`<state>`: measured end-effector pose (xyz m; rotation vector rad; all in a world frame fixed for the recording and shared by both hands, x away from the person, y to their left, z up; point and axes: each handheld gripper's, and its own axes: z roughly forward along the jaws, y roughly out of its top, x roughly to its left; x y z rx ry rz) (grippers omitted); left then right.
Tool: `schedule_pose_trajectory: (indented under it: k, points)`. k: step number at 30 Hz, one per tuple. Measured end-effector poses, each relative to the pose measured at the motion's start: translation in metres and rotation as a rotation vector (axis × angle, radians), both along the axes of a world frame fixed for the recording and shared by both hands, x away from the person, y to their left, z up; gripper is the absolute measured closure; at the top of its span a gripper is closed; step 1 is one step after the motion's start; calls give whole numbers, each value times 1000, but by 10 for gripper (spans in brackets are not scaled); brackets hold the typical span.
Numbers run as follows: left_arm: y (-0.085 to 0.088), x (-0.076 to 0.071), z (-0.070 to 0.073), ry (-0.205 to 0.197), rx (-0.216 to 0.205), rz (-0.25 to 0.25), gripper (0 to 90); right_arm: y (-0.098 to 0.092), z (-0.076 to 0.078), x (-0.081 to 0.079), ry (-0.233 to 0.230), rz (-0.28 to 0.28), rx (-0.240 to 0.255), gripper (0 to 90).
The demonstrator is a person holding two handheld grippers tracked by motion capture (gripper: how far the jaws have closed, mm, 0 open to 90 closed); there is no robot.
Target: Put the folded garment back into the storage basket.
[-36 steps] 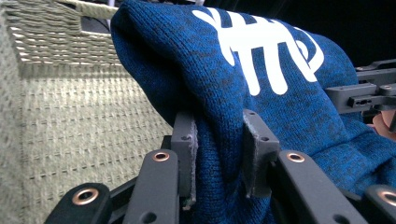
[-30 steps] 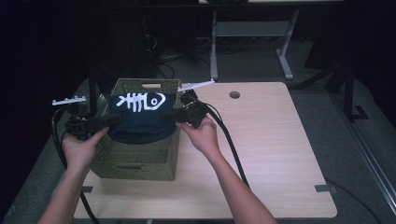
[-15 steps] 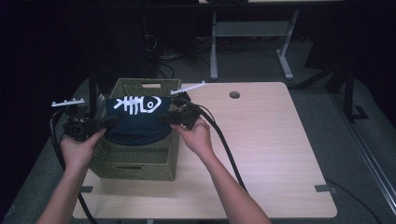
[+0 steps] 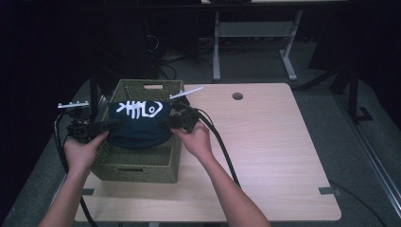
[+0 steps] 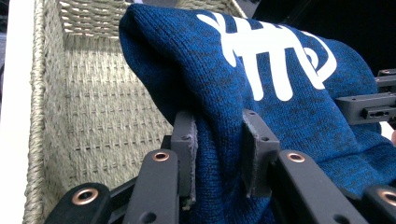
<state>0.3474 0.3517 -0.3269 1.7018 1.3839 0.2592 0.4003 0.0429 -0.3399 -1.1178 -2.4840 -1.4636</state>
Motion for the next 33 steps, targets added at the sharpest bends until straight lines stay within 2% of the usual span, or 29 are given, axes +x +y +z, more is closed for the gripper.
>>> schedule_pose_trajectory:
  k: [1,6,11,28,33]
  points:
    - [1,1,-3,7,3,2,700,3,-3,1,2,0,-18,726]
    - [5,1,-7,15,9,5,698,6,-5,2,1,4,-30,726]
    - [8,4,-15,42,23,17,694,15,-11,2,-1,10,-72,726]
    - [12,10,-31,94,58,30,683,30,-25,6,-3,14,-154,719]
    - [12,10,-32,97,66,33,681,34,-28,3,-20,14,-185,719]
